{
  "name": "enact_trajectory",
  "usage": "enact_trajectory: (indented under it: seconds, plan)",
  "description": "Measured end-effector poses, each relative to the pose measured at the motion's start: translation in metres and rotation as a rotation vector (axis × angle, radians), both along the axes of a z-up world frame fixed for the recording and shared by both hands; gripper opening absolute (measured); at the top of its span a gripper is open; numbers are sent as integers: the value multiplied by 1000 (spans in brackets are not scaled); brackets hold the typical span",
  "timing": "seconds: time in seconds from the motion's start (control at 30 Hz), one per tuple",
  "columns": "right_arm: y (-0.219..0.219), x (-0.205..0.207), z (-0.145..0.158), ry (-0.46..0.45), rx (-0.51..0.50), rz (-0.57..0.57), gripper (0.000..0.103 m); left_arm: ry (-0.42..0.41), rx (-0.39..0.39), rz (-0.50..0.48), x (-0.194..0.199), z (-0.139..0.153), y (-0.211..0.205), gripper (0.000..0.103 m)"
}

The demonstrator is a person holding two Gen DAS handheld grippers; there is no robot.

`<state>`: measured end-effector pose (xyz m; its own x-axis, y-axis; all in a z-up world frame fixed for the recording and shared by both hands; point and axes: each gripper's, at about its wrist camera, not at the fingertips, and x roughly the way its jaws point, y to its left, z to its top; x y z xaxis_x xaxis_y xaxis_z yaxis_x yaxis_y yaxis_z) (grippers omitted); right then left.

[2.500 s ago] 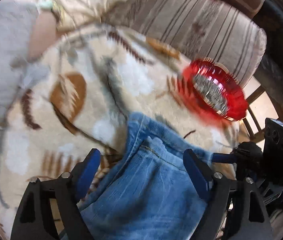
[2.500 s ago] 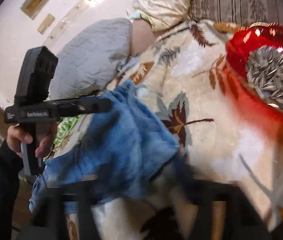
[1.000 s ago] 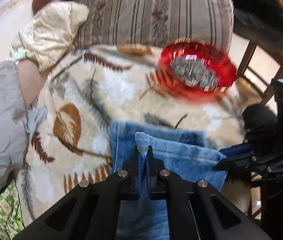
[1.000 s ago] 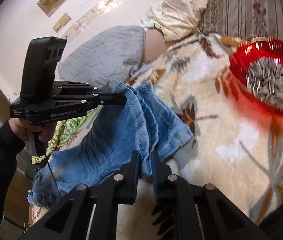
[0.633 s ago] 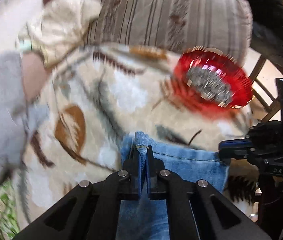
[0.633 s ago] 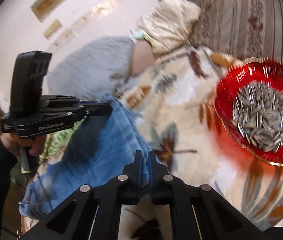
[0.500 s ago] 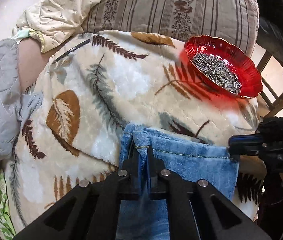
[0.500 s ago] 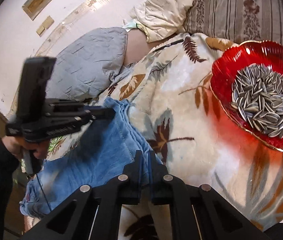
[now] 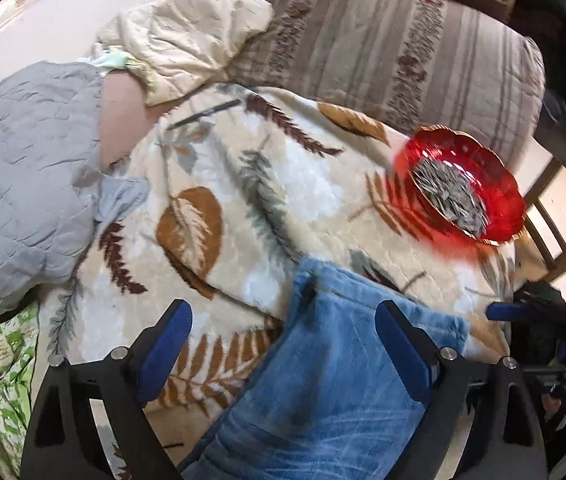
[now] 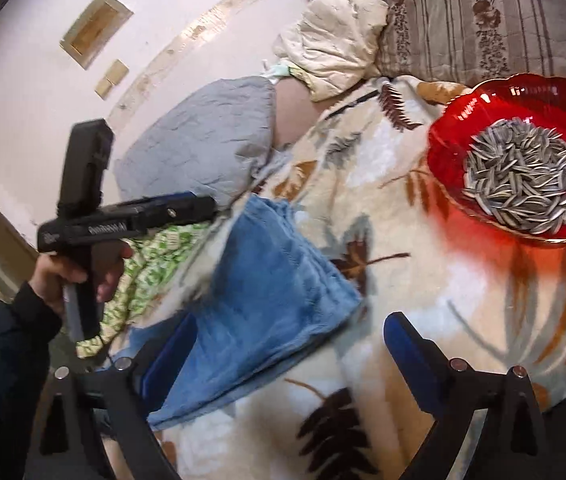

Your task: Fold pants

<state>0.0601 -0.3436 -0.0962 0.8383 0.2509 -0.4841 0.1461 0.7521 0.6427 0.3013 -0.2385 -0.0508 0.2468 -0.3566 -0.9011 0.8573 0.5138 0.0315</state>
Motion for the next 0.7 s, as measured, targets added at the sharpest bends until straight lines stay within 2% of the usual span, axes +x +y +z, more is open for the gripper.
enact_trajectory:
  seconds: [0.13,0.3,0.37,0.47,0.53,0.7]
  plan:
    - [-6,6,-16,-15,178,14,95,23,33,-81,-8,-13,-9,93]
    - [-9,17,-34,0,266,14,93,55,104,-142,-10,-38,-24,93]
    - [-6,25,-37,0,269,16,92,69,106,-147,-6,-44,-27,93]
    - [-2,37,-38,-1,246,21,86,88,95,-148,0,-49,-33,93]
    - [0,41,-39,6,220,17,74,105,89,-147,5,-51,-36,93]
    - [-5,42,-45,28,208,6,59,173,69,-129,18,-57,-40,93]
